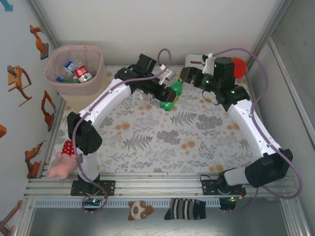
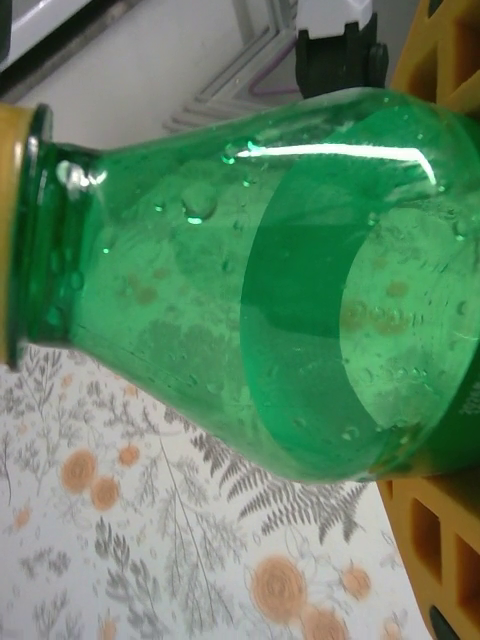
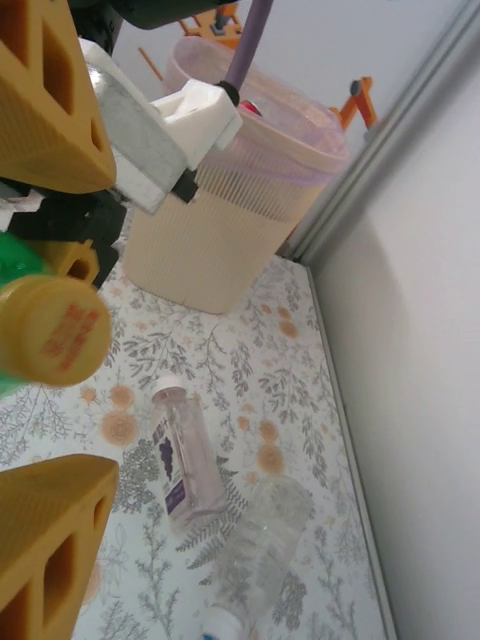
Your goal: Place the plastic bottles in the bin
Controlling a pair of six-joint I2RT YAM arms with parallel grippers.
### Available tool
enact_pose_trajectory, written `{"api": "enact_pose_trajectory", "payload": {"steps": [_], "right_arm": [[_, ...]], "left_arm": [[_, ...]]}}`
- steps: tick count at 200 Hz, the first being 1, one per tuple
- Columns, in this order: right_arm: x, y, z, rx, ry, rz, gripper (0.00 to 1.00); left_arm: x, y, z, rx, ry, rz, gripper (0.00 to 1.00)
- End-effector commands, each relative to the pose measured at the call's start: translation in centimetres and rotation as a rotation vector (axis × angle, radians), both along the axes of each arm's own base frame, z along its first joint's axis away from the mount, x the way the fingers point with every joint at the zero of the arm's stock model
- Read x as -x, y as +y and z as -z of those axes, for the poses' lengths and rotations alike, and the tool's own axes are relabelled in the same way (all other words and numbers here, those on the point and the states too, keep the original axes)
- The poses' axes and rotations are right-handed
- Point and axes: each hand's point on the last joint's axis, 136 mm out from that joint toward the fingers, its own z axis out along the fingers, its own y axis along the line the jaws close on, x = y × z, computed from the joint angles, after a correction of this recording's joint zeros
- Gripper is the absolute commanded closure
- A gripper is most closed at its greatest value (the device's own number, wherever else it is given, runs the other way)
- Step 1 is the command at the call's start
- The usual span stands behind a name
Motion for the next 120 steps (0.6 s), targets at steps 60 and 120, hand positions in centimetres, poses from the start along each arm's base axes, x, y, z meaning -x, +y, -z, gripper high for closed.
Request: {"api": "enact_pose_trajectory", "payload": {"steps": [60, 120], "right_arm": [[1.8, -3.2, -2.8, 0.135, -0.096, 0.107, 0.27], [1.7, -3.0, -1.8, 0.146, -0.078, 0.098, 0.28]], "left_arm": [[-4.0, 10.9, -7.1, -0.113, -0.231, -0.263, 0.51], [-7.2, 22.7, -12.1, -0.262, -0.417, -0.538, 0.5]]}}
